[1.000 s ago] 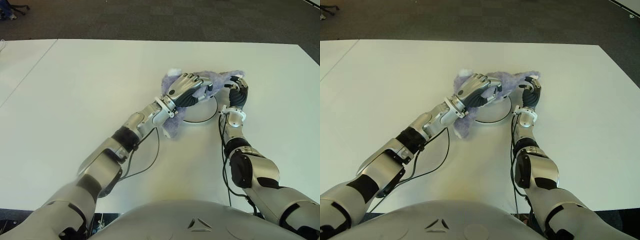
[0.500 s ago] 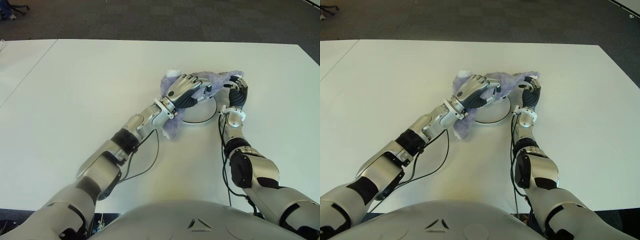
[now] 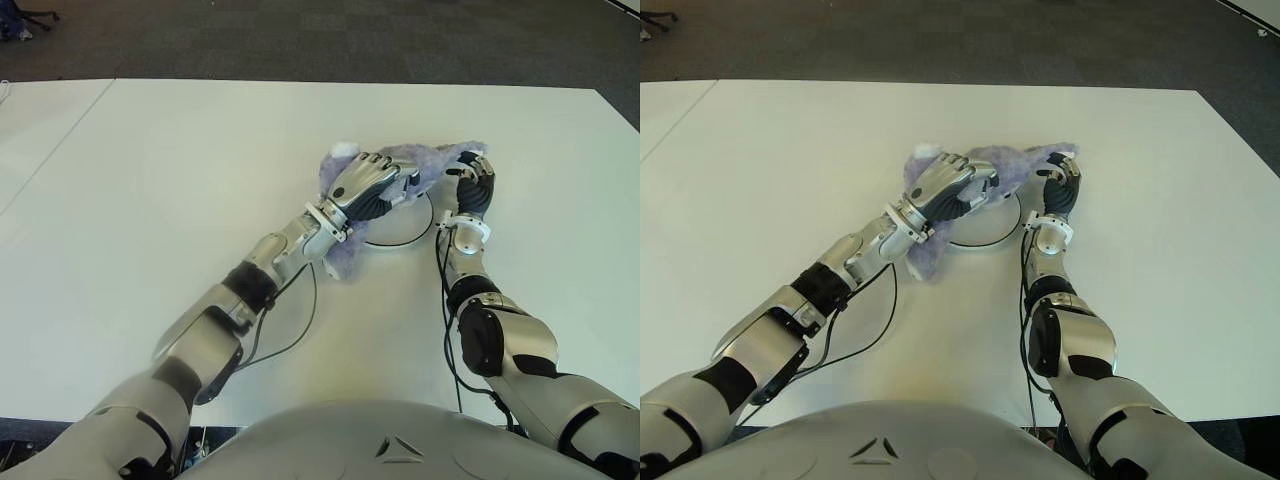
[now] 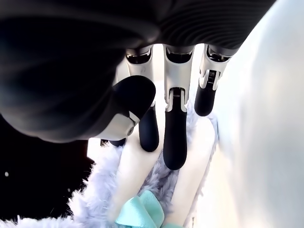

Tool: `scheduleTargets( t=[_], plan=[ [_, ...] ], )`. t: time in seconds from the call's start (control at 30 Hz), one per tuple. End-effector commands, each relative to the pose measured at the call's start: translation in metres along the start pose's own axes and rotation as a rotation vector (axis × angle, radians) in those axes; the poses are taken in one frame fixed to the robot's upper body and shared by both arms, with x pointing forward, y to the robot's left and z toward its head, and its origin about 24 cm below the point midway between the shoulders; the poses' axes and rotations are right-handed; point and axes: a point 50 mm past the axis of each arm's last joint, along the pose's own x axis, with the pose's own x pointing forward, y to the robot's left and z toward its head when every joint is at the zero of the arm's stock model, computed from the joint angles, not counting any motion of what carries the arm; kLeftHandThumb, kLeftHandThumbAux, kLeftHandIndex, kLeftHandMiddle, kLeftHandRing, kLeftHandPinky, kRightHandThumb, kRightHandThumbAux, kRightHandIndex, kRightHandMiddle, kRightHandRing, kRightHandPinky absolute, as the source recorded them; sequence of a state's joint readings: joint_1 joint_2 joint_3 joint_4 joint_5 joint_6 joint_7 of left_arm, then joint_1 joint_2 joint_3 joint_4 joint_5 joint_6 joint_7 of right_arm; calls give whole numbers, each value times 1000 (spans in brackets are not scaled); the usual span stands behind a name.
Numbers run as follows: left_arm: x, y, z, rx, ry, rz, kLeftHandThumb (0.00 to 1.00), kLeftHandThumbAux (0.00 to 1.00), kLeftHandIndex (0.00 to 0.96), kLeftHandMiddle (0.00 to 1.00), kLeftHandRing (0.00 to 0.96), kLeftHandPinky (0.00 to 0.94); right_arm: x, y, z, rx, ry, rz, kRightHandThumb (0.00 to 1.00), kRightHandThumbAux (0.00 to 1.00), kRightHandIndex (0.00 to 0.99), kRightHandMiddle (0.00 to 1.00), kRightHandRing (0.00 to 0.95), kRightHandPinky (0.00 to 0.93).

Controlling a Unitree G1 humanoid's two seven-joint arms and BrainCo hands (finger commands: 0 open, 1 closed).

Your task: Put the doll into the plate.

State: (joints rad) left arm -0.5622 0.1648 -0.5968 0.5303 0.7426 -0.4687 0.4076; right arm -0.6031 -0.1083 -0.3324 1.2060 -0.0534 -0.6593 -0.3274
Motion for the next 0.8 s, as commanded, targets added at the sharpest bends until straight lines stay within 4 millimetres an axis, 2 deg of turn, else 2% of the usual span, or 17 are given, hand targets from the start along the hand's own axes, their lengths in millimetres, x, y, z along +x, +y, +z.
scheduleTargets(
  t=[0.03, 0.13, 0.17, 0.2, 0.23, 0.27, 0.3, 0.33, 0.4, 0.43, 0.5, 0.53, 0.57, 0.6, 0.67, 0.8],
  plan=[
    [-44, -26, -23, 4, 161, -146, 694, 694, 419, 692, 701, 728, -109, -13, -106, -55, 519, -27, 1000, 657, 223, 307, 462, 183],
    [-46, -26, -23, 10, 162, -147, 692, 695, 417, 685, 693, 726, -108, -13, -106, -72, 518, -24, 1000, 656, 220, 306, 462, 192],
    [-47, -26, -23, 17, 163, -146, 689, 697, 413, 651, 675, 720, -108, -13, -106, -82, 515, -20, 1000, 656, 217, 315, 462, 207],
    [-48, -26, -23, 22, 163, -146, 485, 512, 285, 598, 648, 711, -108, -13, -106, -89, 513, -18, 1000, 656, 214, 325, 462, 218],
    [-48, -25, -22, 28, 161, -147, 432, 466, 252, 585, 641, 709, -108, -13, -106, -93, 513, -15, 1000, 656, 213, 328, 462, 221],
    [-48, -24, -21, 31, 160, -148, 399, 448, 204, 470, 584, 655, -108, -13, -106, -93, 513, -13, 1000, 656, 211, 331, 462, 225],
    [-46, -20, -20, 34, 153, -154, 393, 445, 196, 451, 574, 646, -109, -11, -106, -87, 509, -13, 1000, 657, 211, 331, 462, 226],
    [-46, -17, -18, 36, 148, -157, 357, 429, 85, 318, 462, 537, -109, -10, -106, -83, 506, -13, 1000, 657, 210, 334, 462, 226],
    [-45, -14, -17, 37, 143, -166, 344, 425, 52, 279, 428, 504, -110, -10, -106, -73, 505, -13, 1000, 657, 210, 335, 462, 226],
    [-45, -14, -17, 38, 143, -170, 318, 414, 14, 210, 317, 394, -110, -10, -106, -68, 505, -14, 1000, 657, 213, 339, 462, 222],
    [-46, -12, -16, 44, 134, -183, 309, 411, 3, 190, 283, 360, -110, -10, -106, -59, 510, -14, 1000, 657, 214, 340, 462, 220],
    [-47, -11, -15, 49, 127, -190, 258, 383, 0, 77, 102, 90, -109, -10, -106, -55, 513, -14, 1000, 657, 216, 337, 462, 182],
    [-47, -8, -15, 55, 117, -195, 249, 378, 0, 58, 72, 44, -109, -10, -106, -57, 518, -13, 1000, 657, 217, 337, 462, 175],
    [-48, -6, -14, 58, 110, -198, 229, 367, 0, 31, 33, 11, -109, -10, -106, -59, 521, -12, 1000, 658, 217, 330, 462, 151],
    [-48, -2, -13, 62, 96, -199, 207, 360, 0, 13, 6, 0, -107, -13, -107, -71, 532, -10, 1000, 658, 218, 323, 462, 126],
    [-47, 4, -10, 54, 60, -184, 172, 330, 0, 0, 0, 0, -107, -12, -107, -81, 527, -6, 1000, 657, 215, 335, 461, 128]
  ],
)
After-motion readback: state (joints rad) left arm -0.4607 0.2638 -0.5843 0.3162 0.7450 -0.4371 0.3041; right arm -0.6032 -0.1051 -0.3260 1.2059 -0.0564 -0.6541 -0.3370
